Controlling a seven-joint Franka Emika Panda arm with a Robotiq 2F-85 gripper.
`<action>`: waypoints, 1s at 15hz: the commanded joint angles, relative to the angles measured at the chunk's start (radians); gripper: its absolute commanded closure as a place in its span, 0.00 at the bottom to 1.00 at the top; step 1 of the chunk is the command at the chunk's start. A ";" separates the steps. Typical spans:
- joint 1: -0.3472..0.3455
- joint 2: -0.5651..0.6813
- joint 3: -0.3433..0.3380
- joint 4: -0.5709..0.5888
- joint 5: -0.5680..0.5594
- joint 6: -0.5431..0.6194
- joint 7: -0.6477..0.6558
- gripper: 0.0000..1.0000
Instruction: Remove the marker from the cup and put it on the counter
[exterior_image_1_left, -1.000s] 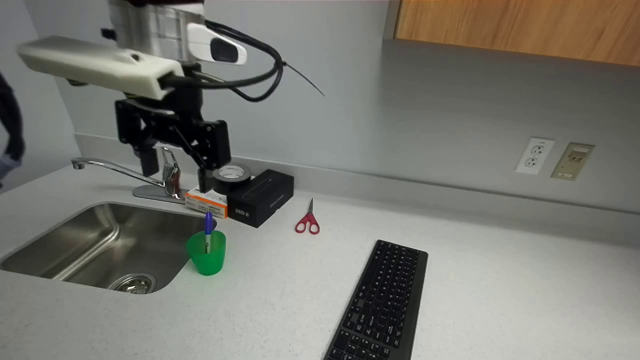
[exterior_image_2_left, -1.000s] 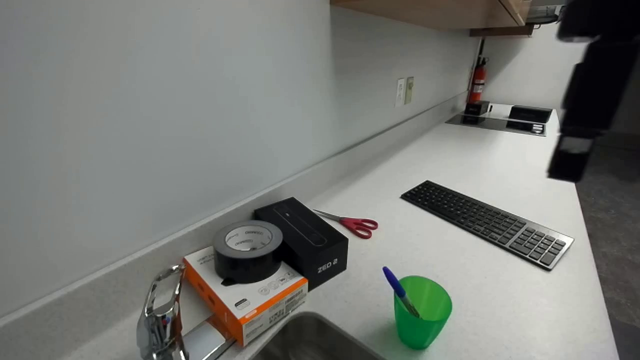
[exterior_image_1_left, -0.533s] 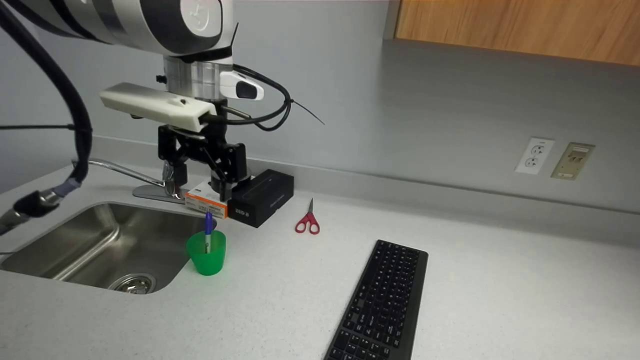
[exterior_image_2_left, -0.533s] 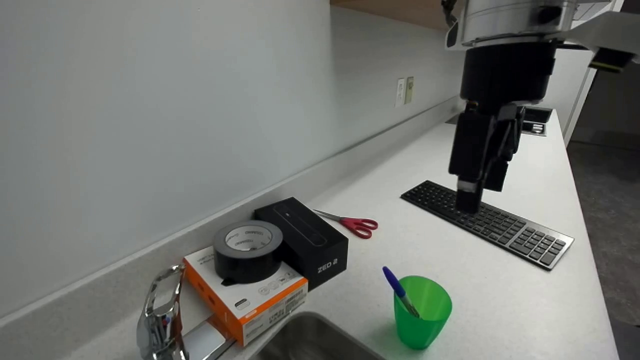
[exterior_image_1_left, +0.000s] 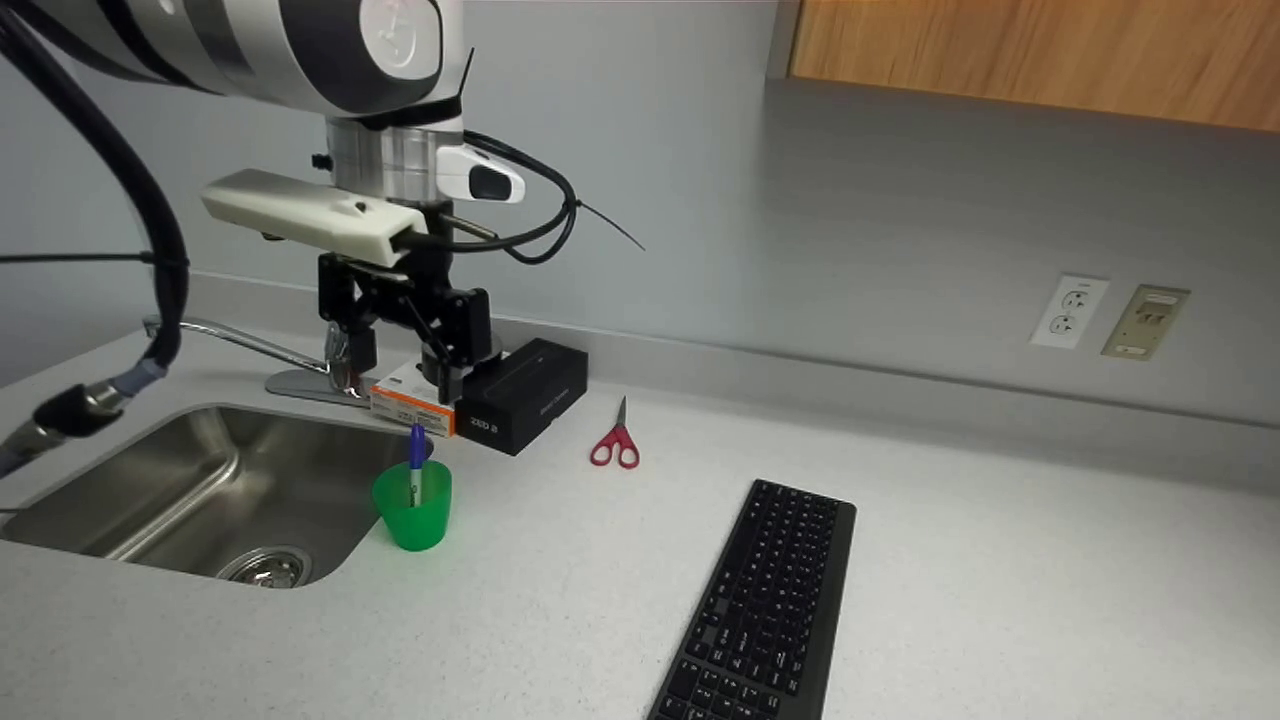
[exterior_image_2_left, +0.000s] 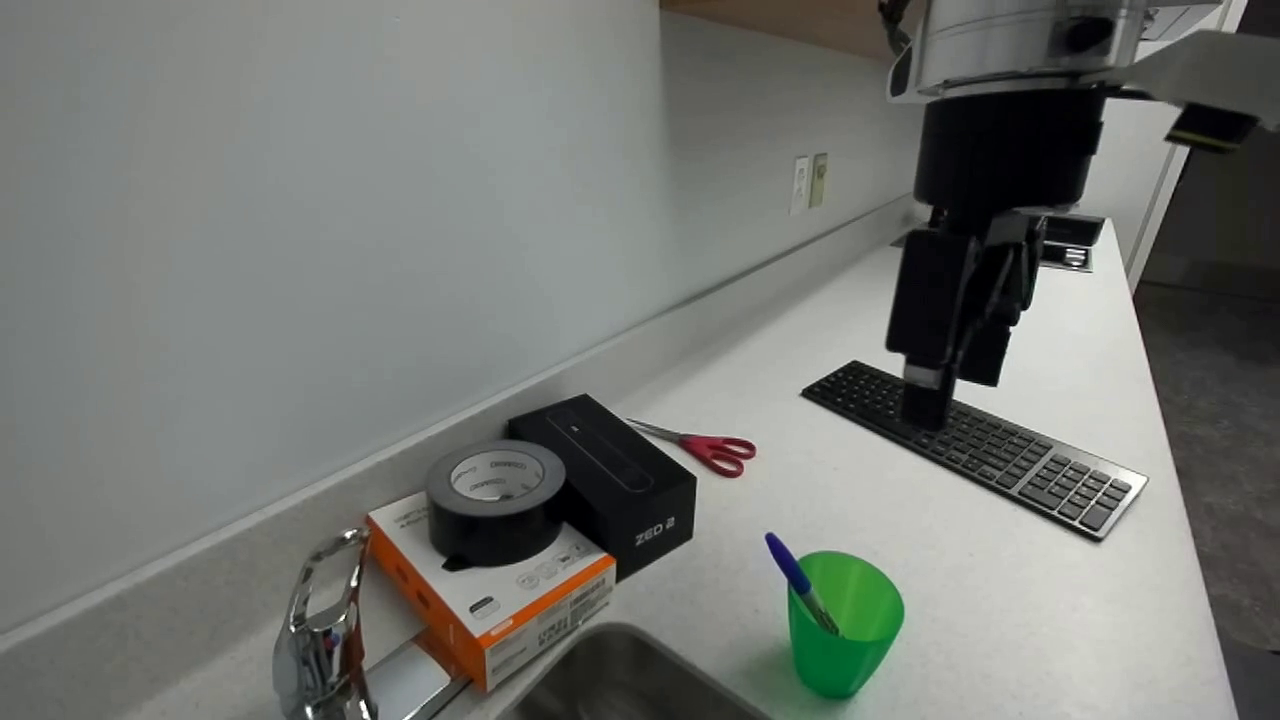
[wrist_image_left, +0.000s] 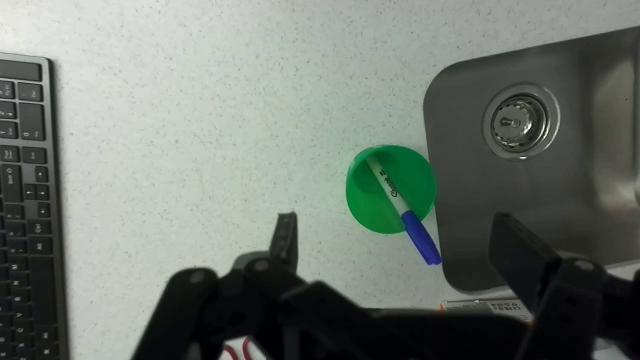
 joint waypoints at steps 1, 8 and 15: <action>0.014 0.131 0.033 0.052 -0.015 0.066 0.106 0.00; 0.062 0.308 0.057 0.123 -0.098 0.159 0.262 0.00; 0.103 0.405 0.045 0.197 -0.163 0.136 0.343 0.25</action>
